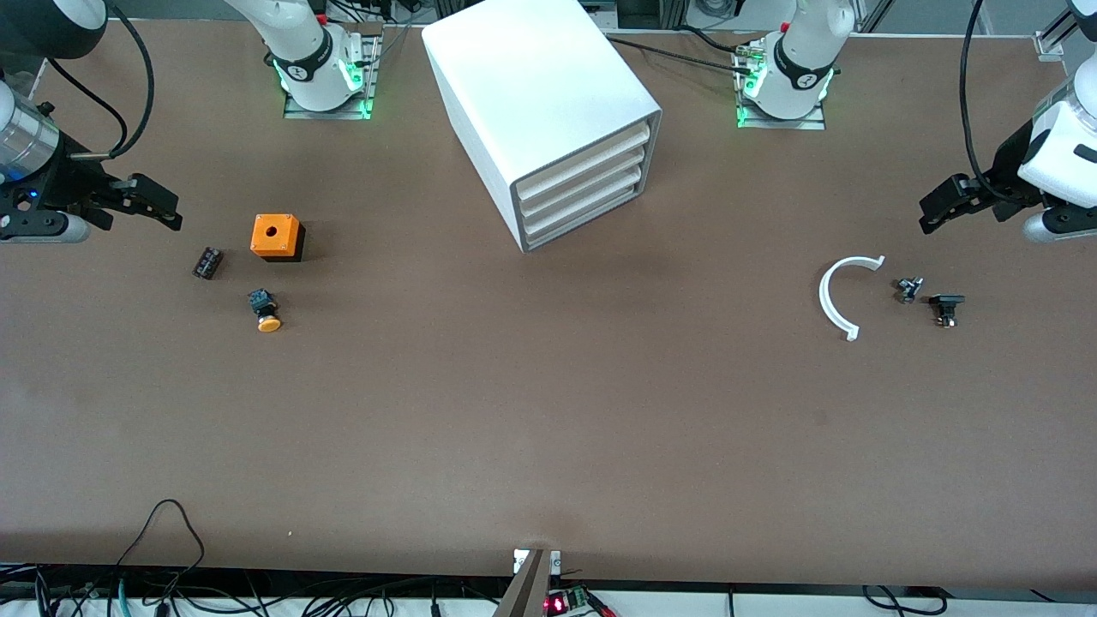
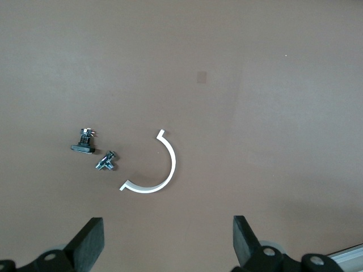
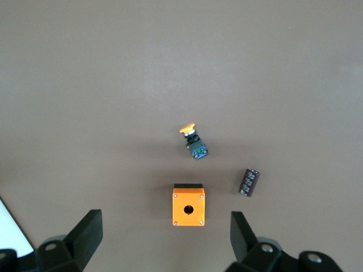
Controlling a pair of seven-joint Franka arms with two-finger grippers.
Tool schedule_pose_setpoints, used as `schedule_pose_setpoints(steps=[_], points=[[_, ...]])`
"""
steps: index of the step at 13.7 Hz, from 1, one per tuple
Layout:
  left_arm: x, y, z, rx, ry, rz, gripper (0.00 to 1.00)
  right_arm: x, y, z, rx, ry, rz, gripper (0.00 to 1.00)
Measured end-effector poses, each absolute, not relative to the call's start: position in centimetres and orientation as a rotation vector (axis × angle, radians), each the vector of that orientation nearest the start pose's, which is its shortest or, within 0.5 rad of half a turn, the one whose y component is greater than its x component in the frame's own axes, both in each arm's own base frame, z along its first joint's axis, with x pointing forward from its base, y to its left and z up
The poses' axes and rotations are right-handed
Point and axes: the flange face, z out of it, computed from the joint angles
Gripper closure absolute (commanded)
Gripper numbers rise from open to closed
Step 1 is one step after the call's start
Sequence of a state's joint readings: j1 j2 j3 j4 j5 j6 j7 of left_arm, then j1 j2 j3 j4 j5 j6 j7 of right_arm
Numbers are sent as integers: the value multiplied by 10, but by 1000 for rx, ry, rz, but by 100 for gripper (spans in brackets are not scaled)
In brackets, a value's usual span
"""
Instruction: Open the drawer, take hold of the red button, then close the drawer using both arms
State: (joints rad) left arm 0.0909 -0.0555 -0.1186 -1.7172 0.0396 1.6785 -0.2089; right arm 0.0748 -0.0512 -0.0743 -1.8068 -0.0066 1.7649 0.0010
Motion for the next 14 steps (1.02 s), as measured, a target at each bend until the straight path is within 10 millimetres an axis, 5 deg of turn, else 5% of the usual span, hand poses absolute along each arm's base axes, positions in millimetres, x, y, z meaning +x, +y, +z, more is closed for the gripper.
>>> schedule_pose_setpoints(steps=[7,14], points=[[549,-14,598,-3088,-269,-52,0,545,-23,542,-3141,71,26,0],[552,-27,602,-3093,-233,-66,0,549,-25,545,-3145,70,-29,0]])
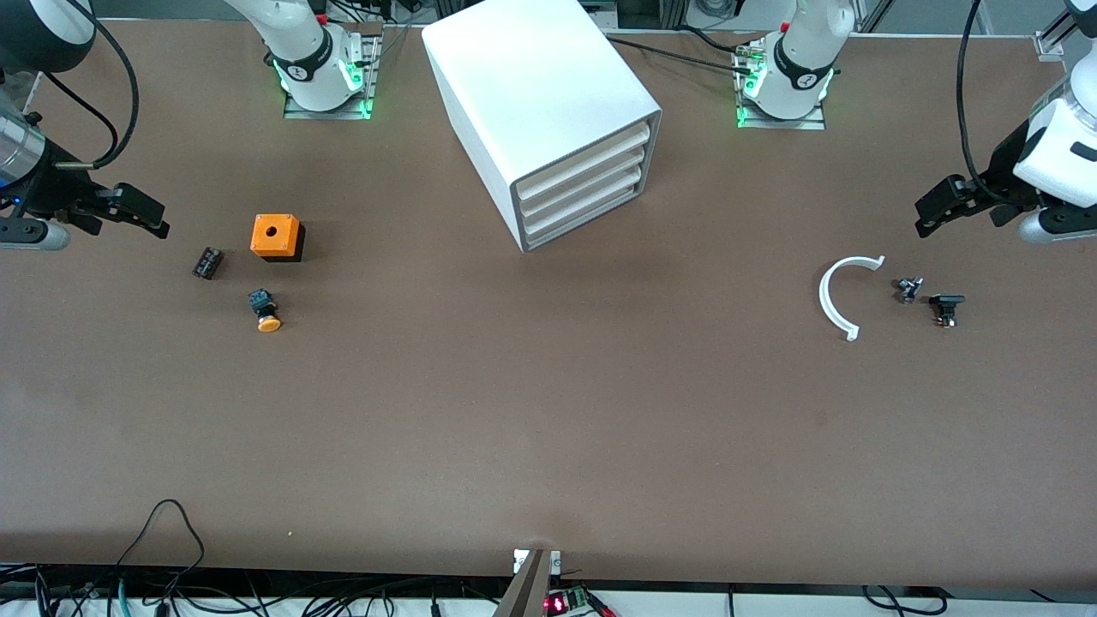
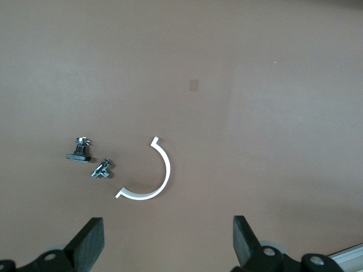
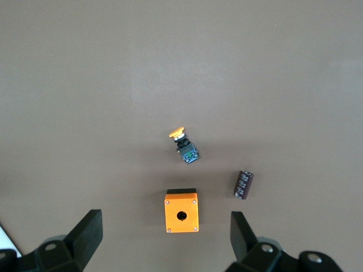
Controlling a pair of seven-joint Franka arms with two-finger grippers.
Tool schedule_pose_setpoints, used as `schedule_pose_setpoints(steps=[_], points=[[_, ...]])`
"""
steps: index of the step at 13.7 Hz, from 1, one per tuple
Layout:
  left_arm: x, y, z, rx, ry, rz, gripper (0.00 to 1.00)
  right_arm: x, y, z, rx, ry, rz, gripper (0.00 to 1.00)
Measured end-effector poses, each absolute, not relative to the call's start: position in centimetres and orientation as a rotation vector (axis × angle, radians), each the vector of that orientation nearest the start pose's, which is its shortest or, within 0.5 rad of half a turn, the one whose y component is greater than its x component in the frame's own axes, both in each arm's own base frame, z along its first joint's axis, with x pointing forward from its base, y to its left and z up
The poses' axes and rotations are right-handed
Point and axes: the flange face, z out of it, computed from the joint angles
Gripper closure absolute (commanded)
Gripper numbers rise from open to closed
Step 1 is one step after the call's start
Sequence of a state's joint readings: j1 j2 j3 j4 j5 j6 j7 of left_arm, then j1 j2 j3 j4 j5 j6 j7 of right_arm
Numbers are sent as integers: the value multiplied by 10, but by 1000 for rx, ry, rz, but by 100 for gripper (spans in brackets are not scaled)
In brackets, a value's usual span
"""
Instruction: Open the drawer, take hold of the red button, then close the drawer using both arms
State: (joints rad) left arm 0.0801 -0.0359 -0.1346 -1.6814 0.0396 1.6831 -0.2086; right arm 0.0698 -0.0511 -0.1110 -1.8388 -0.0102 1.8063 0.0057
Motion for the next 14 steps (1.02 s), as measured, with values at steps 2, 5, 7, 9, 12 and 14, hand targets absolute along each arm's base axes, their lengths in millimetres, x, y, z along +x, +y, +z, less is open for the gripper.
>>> schedule_pose_setpoints(steps=[2,5,7,9,12,14], points=[[554,-29,596,-3094,-229,-49,0,549,-25,546,-3159,47,-30,0],[560,-33,582,-3095,-215,-12,0,549,-25,547,-3160,42,-38,0],[568,-46,562,-3098,-175,44,0,549,-25,548,-3161,42,-40,0],[583,-58,523,-3107,-141,129,0,549,-24,548,-3161,41,-40,0],[591,-84,478,-3183,-118,269,0,549,-22,548,-3161,35,-40,0],[584,-99,450,-3323,-168,436,0,550,-21,548,-3161,32,-40,0]])
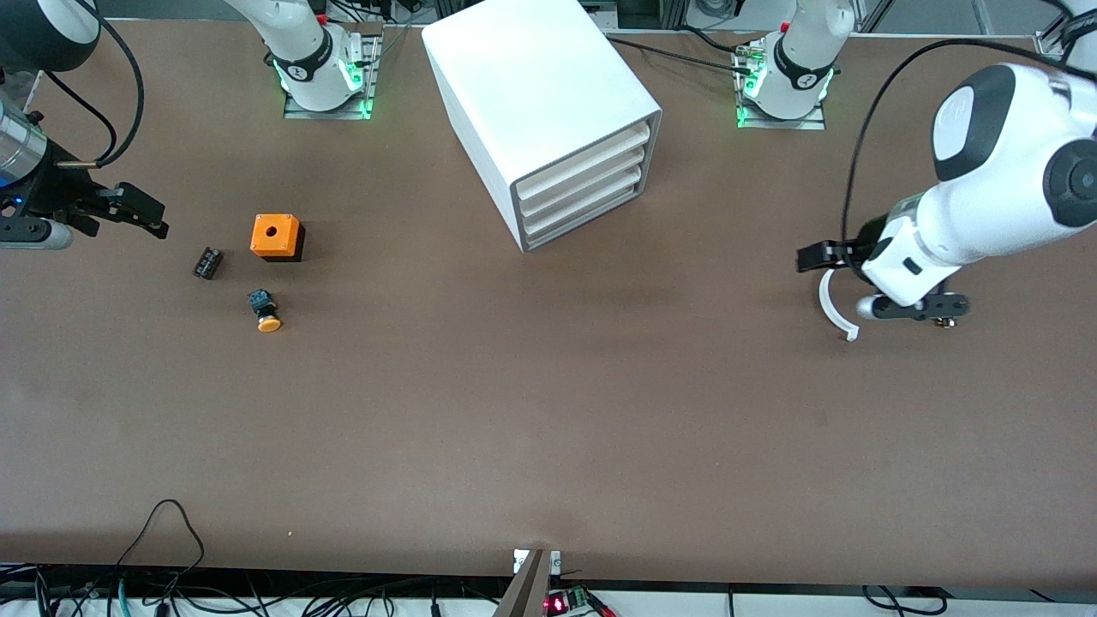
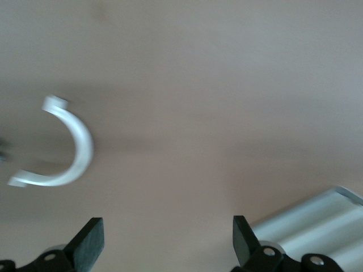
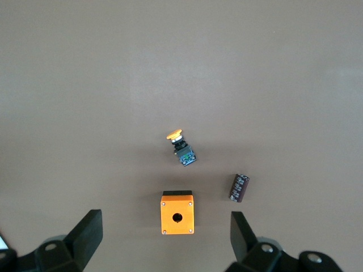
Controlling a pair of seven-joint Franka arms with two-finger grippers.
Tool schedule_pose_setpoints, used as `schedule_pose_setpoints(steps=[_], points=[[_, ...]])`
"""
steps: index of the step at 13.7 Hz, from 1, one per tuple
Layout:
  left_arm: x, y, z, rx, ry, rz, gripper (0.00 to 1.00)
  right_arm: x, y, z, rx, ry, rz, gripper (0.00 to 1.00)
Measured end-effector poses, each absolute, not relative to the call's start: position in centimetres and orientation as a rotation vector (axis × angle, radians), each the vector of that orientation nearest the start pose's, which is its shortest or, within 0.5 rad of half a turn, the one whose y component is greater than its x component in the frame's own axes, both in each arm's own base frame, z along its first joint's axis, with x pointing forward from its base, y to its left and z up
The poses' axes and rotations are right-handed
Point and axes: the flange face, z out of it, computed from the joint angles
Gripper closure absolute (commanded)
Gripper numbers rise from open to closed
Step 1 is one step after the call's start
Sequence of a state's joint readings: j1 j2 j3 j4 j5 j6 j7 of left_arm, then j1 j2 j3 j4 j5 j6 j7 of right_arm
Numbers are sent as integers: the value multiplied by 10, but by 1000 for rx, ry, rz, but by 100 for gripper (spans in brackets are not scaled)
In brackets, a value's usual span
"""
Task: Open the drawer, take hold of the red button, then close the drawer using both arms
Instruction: 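Reach the left gripper to the white cabinet's top drawer handle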
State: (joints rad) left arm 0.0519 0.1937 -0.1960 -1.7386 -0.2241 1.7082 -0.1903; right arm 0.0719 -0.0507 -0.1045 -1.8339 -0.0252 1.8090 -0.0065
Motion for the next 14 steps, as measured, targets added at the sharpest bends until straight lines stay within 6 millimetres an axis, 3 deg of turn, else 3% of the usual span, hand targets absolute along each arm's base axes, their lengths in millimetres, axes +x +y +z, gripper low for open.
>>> schedule_pose_setpoints(steps=[3,6,9,11,14], points=[[571,-115,391,-3492,-165,721,0,550,-21,547,-3161,33,-38,0],[553,-139,315,-3685,-75,992,0,550,-21,546,-3161,33,-35,0],[523,-182,248,-3814,59,1234,0,550,-16,546,-3162,17,-37,0],[495,-223,221,-3832,99,1362,0,551,-11,547,-3162,5,-38,0],[456,-273,212,-3802,164,1486,0,551,-11,547,-3162,4,-41,0]])
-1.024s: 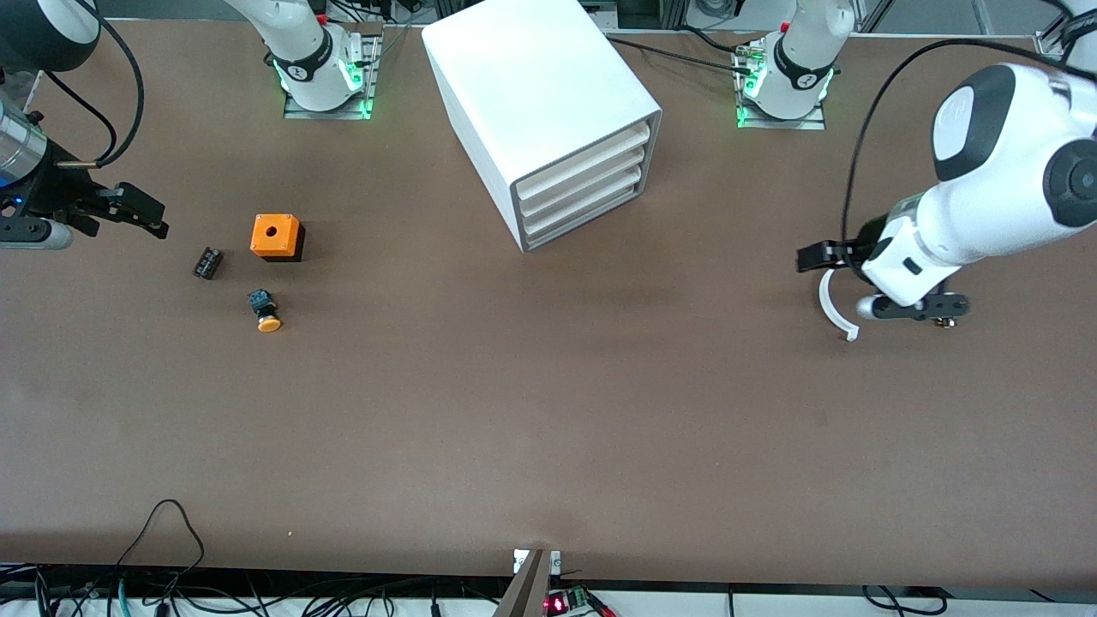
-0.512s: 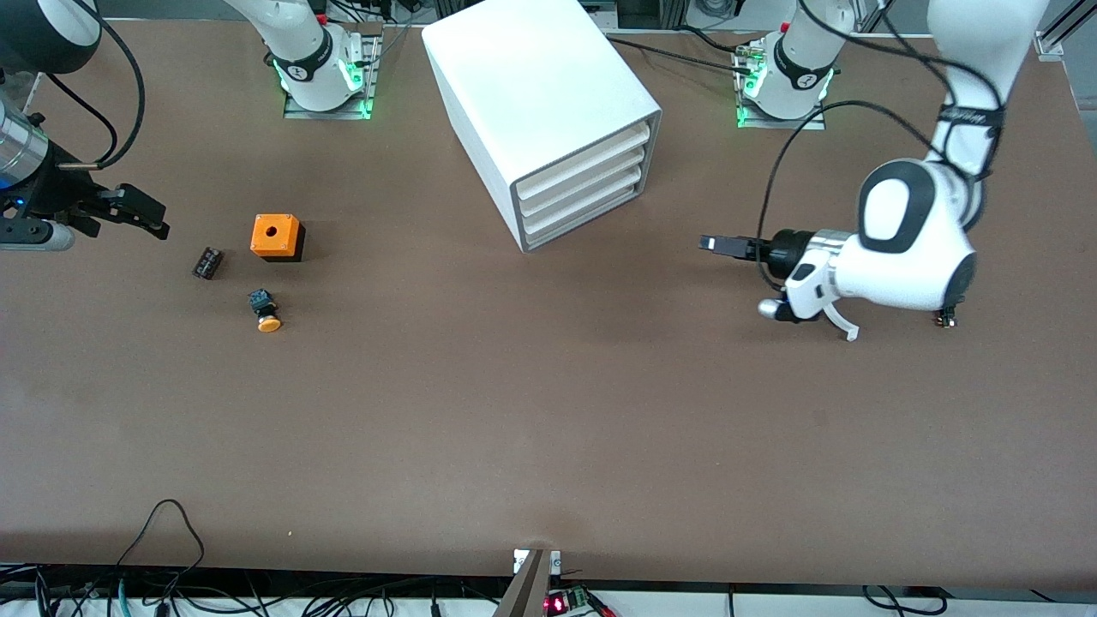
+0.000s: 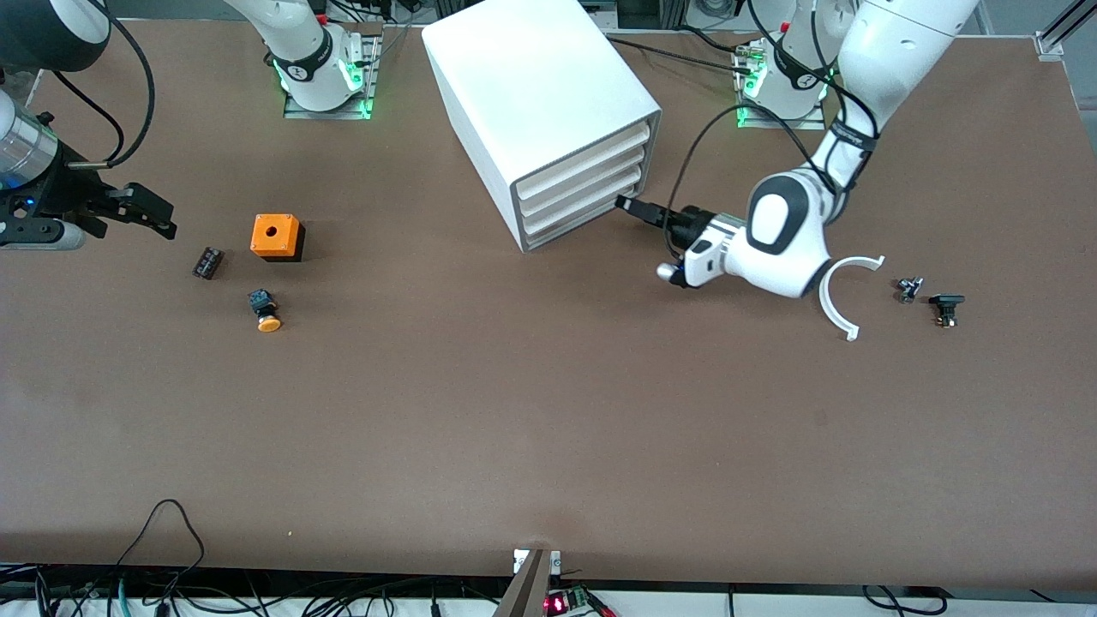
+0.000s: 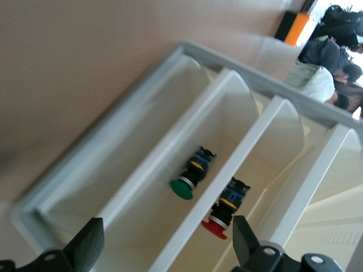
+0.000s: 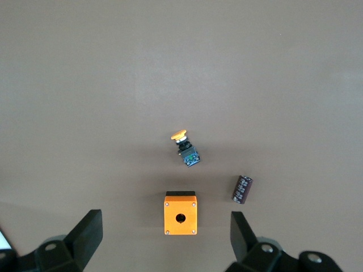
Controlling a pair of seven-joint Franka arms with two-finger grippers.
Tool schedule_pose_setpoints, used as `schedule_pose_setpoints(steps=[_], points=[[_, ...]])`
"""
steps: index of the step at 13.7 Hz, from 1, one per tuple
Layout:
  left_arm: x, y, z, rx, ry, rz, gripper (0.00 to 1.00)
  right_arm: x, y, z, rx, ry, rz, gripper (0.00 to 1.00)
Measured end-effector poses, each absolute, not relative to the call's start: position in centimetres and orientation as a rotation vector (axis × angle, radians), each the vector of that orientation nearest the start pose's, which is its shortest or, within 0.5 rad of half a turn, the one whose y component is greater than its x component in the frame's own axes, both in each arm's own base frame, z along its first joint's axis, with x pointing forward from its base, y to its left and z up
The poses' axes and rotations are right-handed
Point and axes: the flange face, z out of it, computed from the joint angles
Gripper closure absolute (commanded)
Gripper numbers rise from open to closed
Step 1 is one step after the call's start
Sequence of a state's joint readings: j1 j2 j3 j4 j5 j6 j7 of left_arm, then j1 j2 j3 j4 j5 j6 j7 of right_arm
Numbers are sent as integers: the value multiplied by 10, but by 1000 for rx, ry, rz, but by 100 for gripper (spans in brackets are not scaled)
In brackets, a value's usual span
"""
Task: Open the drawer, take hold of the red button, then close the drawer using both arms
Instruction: 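Reach the left gripper to the white cabinet's top drawer handle, then pull the drawer open with the left gripper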
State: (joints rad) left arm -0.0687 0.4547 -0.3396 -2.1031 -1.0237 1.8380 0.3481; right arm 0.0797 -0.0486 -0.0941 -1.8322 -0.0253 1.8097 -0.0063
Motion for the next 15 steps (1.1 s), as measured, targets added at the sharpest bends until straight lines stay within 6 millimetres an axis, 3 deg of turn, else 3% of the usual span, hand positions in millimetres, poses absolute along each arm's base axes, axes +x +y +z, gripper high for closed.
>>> schedule_pose_setpoints(steps=[3,5,6,7,8,9,13,15], points=[[428,-292,204,2020,-135,-817,1,551,-12,547,-3162,6,-41,0],[407,-301,192,2025,-148,-810,10,551,-12,547,-3162,6,-41,0],[398,-304,188,2028,-142,-809,23,551,-12,547,-3162,6,-41,0],[392,-307,185,2025,-134,-812,43,551,-12,547,-3162,7,-41,0],[388,-309,184,2024,-134,-815,78,551,-12,548,-3162,7,-41,0],[389,-308,185,2022,-132,-810,100,551,-12,548,-3162,7,-41,0],[406,-297,198,2024,-90,-742,100,550,-11,547,-3162,5,-38,0],[444,-260,211,2083,-8,-586,100,550,-11,547,-3162,4,-36,0]])
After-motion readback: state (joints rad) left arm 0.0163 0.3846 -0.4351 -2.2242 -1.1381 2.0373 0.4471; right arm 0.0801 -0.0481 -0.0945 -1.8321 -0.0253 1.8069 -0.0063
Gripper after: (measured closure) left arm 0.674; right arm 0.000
